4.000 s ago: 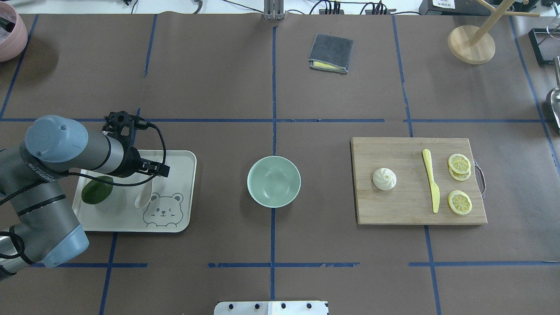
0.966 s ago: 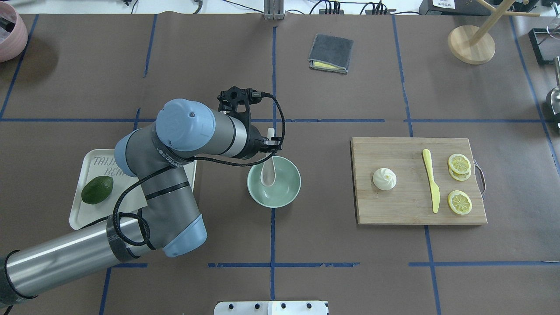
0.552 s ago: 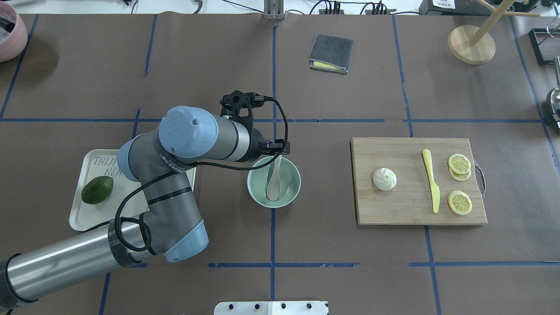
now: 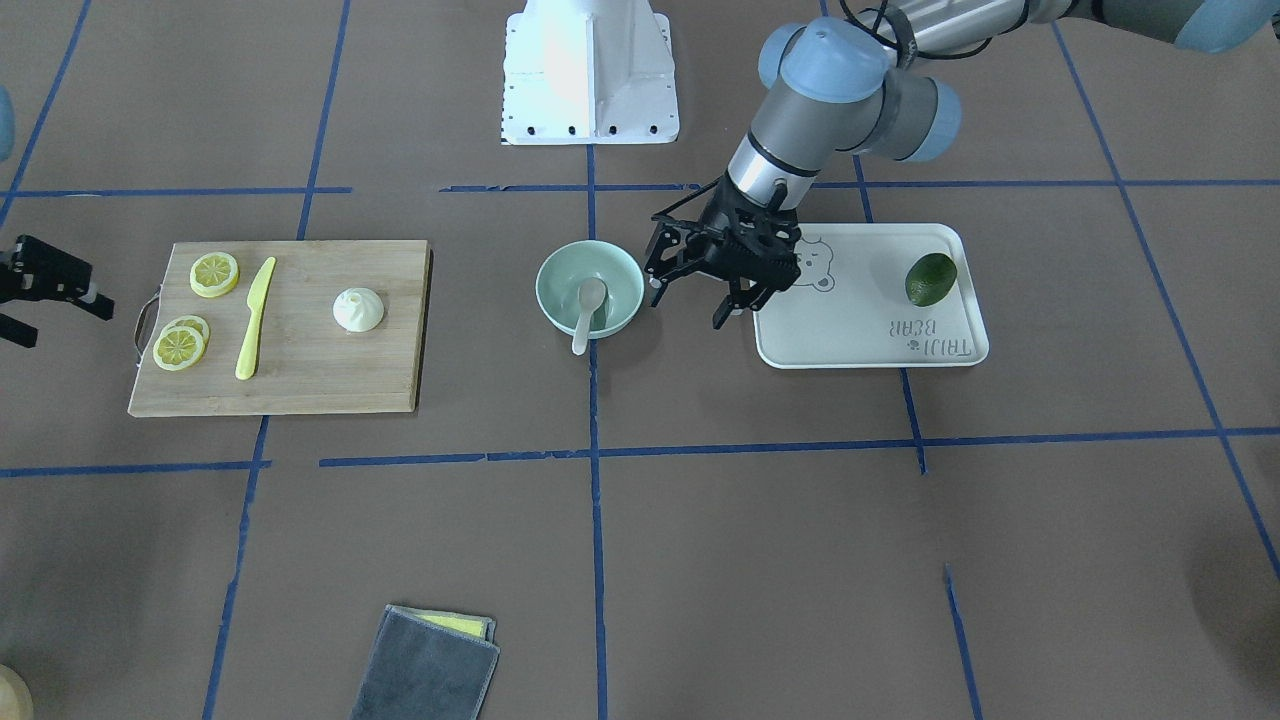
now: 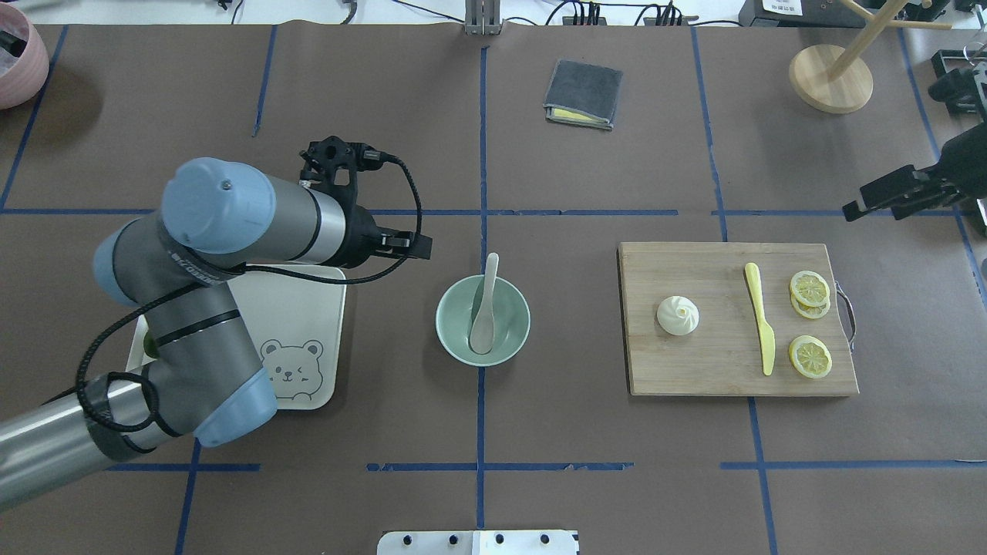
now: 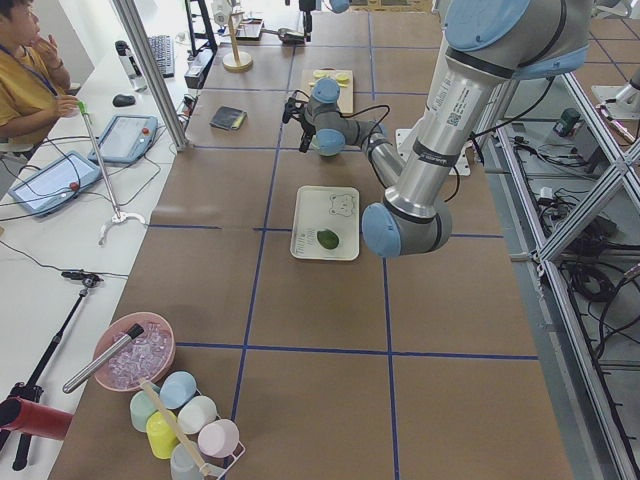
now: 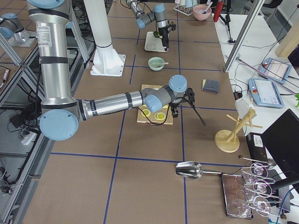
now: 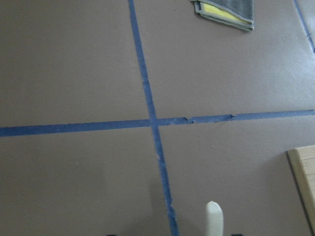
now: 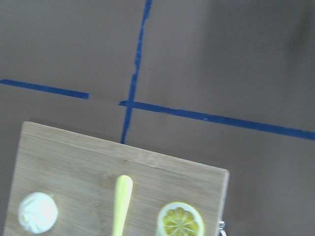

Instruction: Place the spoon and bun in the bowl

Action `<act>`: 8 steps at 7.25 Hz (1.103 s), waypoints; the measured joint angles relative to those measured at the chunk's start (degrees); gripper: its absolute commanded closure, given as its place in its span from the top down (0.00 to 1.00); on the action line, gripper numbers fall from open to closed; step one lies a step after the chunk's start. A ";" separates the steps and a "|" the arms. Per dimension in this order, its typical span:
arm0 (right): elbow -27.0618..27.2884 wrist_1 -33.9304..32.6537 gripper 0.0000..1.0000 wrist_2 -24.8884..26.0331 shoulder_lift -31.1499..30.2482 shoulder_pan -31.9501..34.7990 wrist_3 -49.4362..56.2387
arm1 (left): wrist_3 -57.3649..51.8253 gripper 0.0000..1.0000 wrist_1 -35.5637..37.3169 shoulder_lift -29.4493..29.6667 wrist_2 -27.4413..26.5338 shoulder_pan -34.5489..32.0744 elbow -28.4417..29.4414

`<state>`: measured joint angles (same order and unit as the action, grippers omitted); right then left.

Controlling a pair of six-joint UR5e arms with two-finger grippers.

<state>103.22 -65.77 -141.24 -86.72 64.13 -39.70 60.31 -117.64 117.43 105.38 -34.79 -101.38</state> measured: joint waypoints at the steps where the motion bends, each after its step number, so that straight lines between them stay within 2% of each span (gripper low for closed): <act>1: 3.39 2.34 1.00 4.73 0.18 -6.83 -9.77 | -3.73 0.82 1.83 -2.16 0.82 -1.64 -2.20; 3: 7.74 3.72 0.99 18.45 0.67 -21.39 -22.64 | -7.12 0.83 3.11 -4.52 1.61 -3.61 -4.03; 4: 7.64 3.70 0.97 23.33 0.91 -26.27 -24.74 | -7.49 0.83 3.24 -4.81 1.59 -3.95 -4.25; 6: 5.26 3.62 0.92 27.75 2.77 -30.17 -25.79 | -7.59 0.83 3.29 -5.00 1.38 -4.11 -4.29; 8: 3.60 3.54 0.89 30.75 3.51 -30.69 -25.86 | -7.34 0.84 3.29 -5.15 1.30 -4.14 -4.32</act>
<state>106.83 -62.24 -110.49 -83.21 33.43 -65.56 52.97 -114.35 112.29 106.69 -38.93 -105.70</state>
